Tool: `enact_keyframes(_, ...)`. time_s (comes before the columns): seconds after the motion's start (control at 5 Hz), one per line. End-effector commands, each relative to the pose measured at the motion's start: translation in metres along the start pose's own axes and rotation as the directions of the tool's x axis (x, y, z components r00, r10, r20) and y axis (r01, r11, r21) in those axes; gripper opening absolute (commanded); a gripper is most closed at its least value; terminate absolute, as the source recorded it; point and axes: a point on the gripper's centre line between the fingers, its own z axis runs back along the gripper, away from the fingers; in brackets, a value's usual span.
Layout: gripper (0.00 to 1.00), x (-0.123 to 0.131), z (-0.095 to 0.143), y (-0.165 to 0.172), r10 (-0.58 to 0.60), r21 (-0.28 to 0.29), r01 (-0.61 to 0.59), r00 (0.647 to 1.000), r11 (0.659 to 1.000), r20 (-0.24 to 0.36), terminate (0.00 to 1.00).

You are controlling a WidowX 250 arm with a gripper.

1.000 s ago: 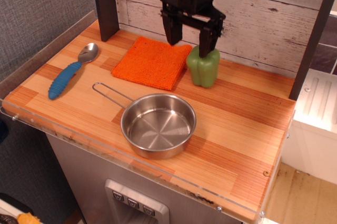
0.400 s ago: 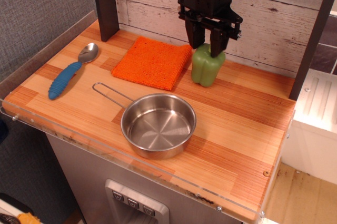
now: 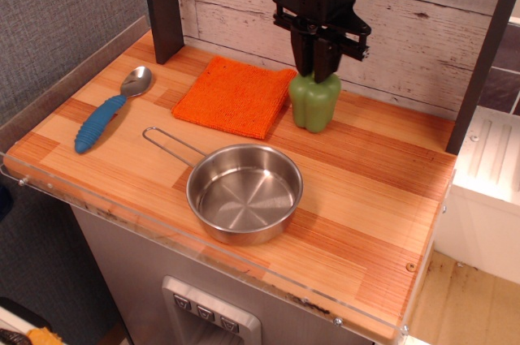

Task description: Put the bell pepper on top of the cloth.

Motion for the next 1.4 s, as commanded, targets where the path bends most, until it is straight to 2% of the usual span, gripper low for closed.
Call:
enact_keyframes(0.0, 0.0, -0.011, 0.022, 0.016, 0.005, -0.023, -0.005, 1.0, 1.0, 0.028, 0.0)
enact_keyframes(0.2, 0.0, -0.027, 0.049, 0.037, 0.036, -0.002, -0.036, 0.997, 0.999, 0.073, 0.0)
enact_keyframes(0.4, 0.0, -0.04, 0.057, 0.06, 0.07, 0.034, -0.072, 0.995, 0.997, 0.075, 0.0)
enact_keyframes(0.6, 0.0, -0.051, 0.066, 0.075, 0.089, 0.009, -0.091, 0.989, 0.996, 0.114, 0.0)
enact_keyframes(0.8, 0.0, -0.056, 0.068, 0.083, 0.097, -0.01, -0.097, 0.987, 0.995, 0.125, 0.0)
enact_keyframes(1.2, 0.0, -0.046, 0.061, 0.109, 0.159, 0.039, -0.164, 0.98, 0.986, 0.119, 0.0)
